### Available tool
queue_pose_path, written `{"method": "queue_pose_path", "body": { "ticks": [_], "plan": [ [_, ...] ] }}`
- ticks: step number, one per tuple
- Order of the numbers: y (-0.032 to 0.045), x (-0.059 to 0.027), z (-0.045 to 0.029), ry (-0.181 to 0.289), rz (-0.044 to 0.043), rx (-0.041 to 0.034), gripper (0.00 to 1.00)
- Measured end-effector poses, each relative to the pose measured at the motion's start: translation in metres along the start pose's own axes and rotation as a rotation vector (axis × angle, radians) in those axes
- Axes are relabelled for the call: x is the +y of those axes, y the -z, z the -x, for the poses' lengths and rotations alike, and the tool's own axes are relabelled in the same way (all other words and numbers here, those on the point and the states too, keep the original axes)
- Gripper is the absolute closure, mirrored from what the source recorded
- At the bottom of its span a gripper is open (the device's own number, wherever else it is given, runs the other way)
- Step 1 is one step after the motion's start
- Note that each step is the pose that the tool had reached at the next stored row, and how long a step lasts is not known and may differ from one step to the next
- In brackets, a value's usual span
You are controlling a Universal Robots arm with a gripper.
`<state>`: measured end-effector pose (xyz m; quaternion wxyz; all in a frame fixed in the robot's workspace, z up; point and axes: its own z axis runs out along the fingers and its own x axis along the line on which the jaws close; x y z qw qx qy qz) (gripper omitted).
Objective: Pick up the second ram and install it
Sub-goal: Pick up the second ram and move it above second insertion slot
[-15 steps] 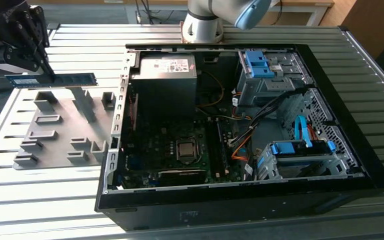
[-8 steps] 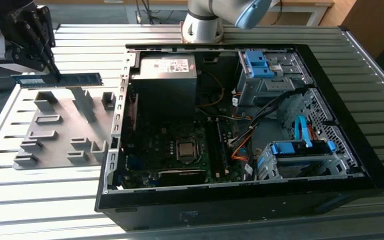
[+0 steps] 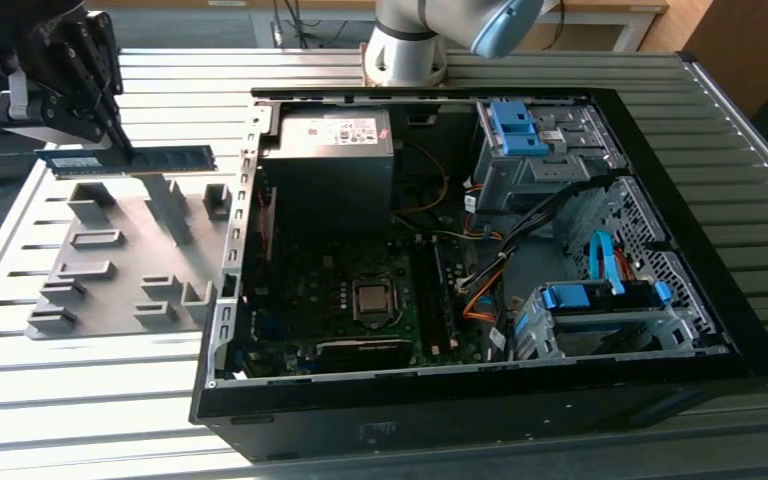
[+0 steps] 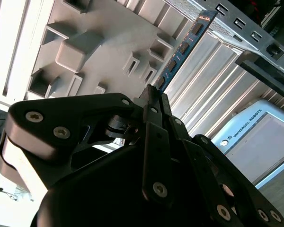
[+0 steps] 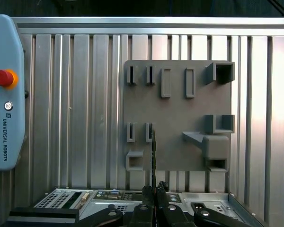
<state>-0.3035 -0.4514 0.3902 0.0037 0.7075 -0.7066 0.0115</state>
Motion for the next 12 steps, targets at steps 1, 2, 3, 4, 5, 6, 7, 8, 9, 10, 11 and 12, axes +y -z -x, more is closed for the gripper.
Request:
{"method": "queue_pose_path", "body": {
  "ticks": [1,2,3,4,5,6,7,8,9,10,11,12],
  "plan": [
    [0.0,-0.0011,0.0,0.0,0.0,0.0,0.86],
    [0.0,-0.0023,0.0,0.0,0.0,0.0,0.86],
    [-0.0001,-0.0034,0.0,0.0,0.0,-0.0001,0.86],
    [0.0,-0.0046,0.0,0.0,0.0,0.0,0.86],
    [-0.0001,-0.0059,0.0,0.0,0.0,0.0,0.86],
    [-0.0001,-0.0071,0.0,0.0,0.0,0.0,0.86],
    [-0.0001,-0.0083,0.0,0.0,0.0,-0.0001,0.86],
    [-0.0001,-0.0095,0.0,0.0,0.0001,0.0,0.86],
    [-0.0002,-0.0108,0.0,0.0,0.0,-0.0001,0.86],
    [-0.0002,-0.012,0.0,0.0,0.0,-0.0001,0.86],
    [-0.0002,-0.0133,0.0,0.0,0.0,0.0,0.86],
    [-0.0002,-0.0148,0.0,0.0,-0.0001,-0.0001,0.86]
  ]
}}
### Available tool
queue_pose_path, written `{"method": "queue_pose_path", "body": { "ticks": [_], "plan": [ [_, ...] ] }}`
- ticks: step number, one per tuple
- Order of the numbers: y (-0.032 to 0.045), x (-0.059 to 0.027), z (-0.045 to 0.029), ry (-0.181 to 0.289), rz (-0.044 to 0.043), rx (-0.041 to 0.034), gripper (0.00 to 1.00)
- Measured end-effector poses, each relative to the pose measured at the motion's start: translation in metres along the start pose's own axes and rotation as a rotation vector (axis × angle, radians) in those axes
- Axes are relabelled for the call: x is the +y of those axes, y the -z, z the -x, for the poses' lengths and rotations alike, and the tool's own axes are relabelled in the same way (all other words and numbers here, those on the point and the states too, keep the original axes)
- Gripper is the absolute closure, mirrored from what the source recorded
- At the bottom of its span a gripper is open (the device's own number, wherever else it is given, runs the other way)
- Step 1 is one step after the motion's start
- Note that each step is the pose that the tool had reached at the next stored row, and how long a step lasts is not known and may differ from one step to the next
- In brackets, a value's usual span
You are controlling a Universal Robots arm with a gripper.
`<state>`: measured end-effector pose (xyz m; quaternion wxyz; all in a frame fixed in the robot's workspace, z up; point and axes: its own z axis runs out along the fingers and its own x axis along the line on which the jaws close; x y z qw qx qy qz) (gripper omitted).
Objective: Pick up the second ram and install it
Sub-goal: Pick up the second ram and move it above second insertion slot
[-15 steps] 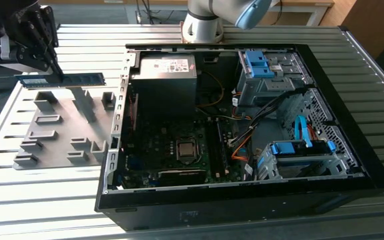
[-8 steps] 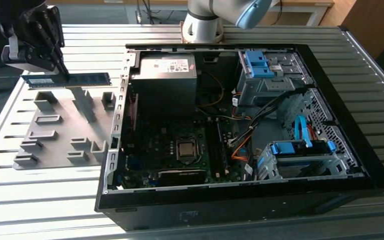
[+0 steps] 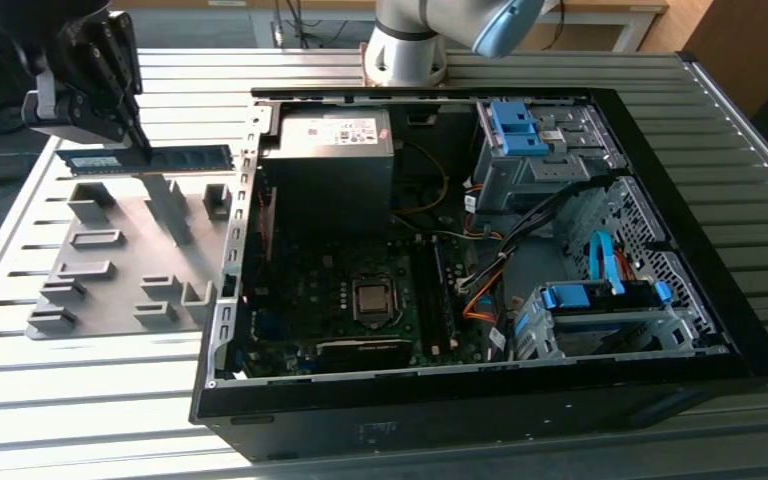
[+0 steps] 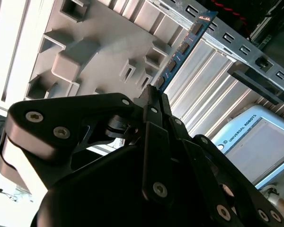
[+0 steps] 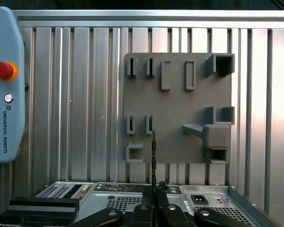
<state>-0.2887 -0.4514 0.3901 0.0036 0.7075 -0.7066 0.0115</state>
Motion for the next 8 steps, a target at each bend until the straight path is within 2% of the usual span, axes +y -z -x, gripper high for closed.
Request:
{"method": "queue_pose_path", "body": {
  "ticks": [8],
  "plan": [
    [-0.0001,-0.0145,0.0,0.0,0.0001,0.0001,0.86]
  ]
}}
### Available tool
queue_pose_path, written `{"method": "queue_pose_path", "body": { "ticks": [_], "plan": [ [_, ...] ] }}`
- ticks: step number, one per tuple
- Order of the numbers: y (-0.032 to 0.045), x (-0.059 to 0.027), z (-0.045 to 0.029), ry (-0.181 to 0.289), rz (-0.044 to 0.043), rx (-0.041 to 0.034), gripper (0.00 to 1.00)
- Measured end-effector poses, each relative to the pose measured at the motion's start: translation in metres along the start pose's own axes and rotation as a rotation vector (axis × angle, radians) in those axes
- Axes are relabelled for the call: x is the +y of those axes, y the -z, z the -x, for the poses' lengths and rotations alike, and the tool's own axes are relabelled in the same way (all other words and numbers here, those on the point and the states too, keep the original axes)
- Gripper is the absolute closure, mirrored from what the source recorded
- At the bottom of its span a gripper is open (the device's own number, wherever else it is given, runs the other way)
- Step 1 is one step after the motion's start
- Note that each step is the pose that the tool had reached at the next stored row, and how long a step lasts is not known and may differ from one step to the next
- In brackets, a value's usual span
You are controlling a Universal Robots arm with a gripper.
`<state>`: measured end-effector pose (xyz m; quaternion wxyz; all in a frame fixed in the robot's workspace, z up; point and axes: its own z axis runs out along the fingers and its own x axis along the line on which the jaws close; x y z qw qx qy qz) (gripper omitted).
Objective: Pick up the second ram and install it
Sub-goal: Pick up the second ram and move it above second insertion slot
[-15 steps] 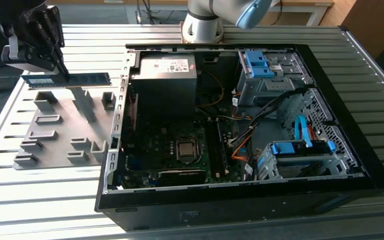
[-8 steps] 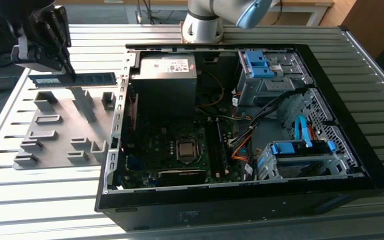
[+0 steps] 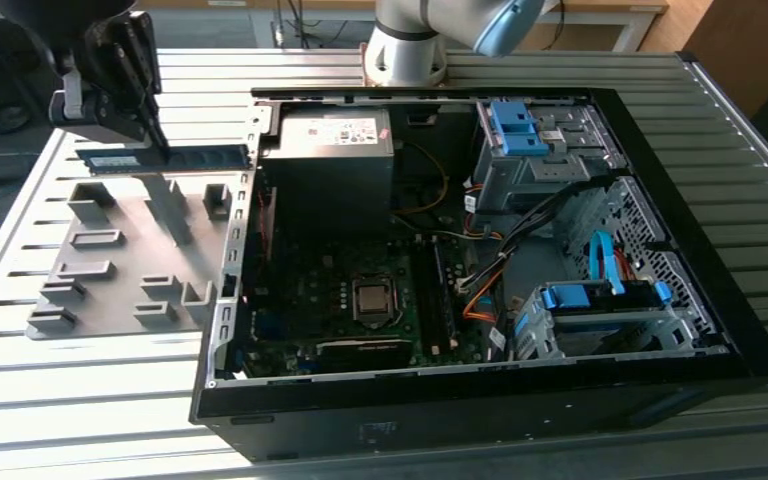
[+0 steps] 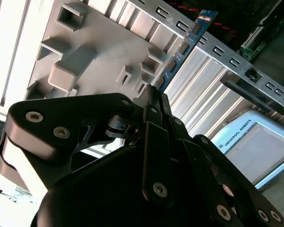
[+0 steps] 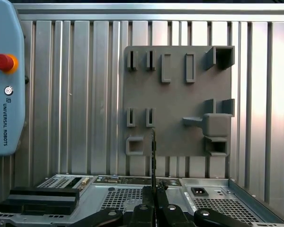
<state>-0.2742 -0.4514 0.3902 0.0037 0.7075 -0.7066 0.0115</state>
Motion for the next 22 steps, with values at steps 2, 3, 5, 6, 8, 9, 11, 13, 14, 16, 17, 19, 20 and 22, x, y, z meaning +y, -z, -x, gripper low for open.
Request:
{"method": "queue_pose_path", "body": {
  "ticks": [2,3,5,6,8,9,11,13,14,16,17,19,20,22],
  "plan": [
    [-0.0001,-0.0041,0.0,0.0,-0.0001,-0.0001,0.86],
    [-0.0001,-0.0061,0.0,0.0,-0.0001,-0.0001,0.86],
    [-0.0001,-0.0101,0.0,0.0,-0.0001,-0.0001,0.86],
    [-0.0002,-0.0123,0.0,0.0,0.0,-0.0001,0.86],
    [-0.0002,-0.0165,0.0,0.0,0.0,0.0,0.86],
    [-0.0002,-0.0186,0.0,0.0,0.0,-0.0001,0.86],
    [-0.0003,-0.0229,0.0,0.0,-0.0001,-0.0001,0.86],
    [-0.0003,-0.0274,0.0,0.0,-0.0001,-0.0001,0.86],
    [-0.0004,-0.0297,0.0,0.0,-0.0001,-0.0001,0.86],
    [-0.0004,-0.034,0.0,0.0,-0.0001,-0.0001,0.86],
    [-0.0004,-0.0363,0.0,0.0,-0.0001,-0.0001,0.86],
    [-0.0005,-0.0407,-0.0001,0.0,0.0,-0.0001,0.86],
    [-0.0005,-0.0428,-0.0001,0.0,-0.0001,-0.0001,0.86],
    [-0.0006,-0.0469,-0.0001,0.0,-0.0001,0.0,0.86]
  ]
}}
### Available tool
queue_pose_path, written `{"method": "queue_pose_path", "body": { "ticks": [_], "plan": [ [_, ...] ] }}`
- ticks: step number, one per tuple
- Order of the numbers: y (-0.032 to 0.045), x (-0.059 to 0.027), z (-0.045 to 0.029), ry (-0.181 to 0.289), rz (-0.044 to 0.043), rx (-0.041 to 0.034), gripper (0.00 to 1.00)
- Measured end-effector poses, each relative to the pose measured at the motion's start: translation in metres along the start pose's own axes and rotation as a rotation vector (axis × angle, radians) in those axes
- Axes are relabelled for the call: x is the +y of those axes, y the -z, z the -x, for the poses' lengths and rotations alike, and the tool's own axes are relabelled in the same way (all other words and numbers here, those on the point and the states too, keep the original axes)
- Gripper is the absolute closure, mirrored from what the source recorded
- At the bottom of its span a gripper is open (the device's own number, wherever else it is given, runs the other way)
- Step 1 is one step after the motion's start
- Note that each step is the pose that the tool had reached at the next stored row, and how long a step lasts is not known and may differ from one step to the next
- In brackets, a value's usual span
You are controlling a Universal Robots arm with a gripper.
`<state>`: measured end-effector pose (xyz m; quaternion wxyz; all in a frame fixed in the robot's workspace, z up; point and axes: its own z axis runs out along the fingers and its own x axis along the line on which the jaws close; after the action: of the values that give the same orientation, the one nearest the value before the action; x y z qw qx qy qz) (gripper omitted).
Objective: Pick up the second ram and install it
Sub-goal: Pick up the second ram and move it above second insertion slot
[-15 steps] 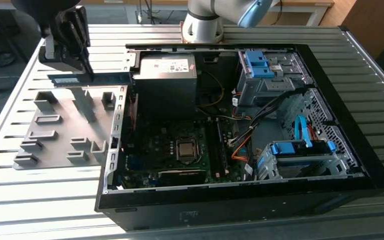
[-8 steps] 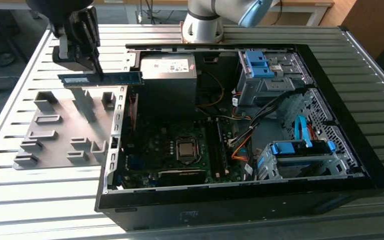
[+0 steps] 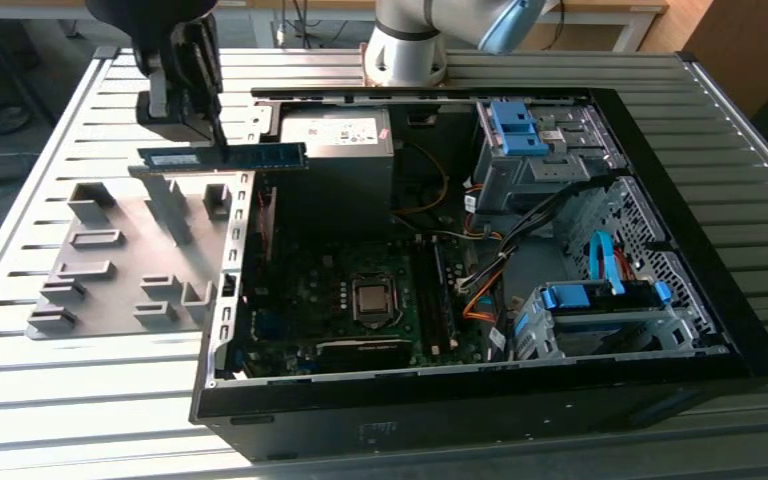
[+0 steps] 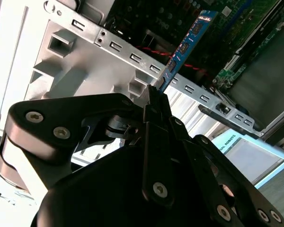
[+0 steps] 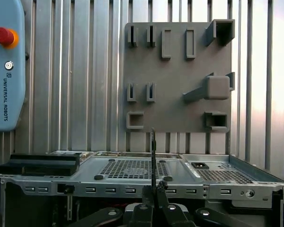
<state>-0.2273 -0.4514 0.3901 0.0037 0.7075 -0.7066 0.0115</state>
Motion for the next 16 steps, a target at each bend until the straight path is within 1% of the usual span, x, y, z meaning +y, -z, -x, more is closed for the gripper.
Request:
{"method": "queue_pose_path", "body": {
  "ticks": [16],
  "plan": [
    [-0.0003,-0.0312,0.0,0.0,0.0,0.0,0.86]
  ]
}}
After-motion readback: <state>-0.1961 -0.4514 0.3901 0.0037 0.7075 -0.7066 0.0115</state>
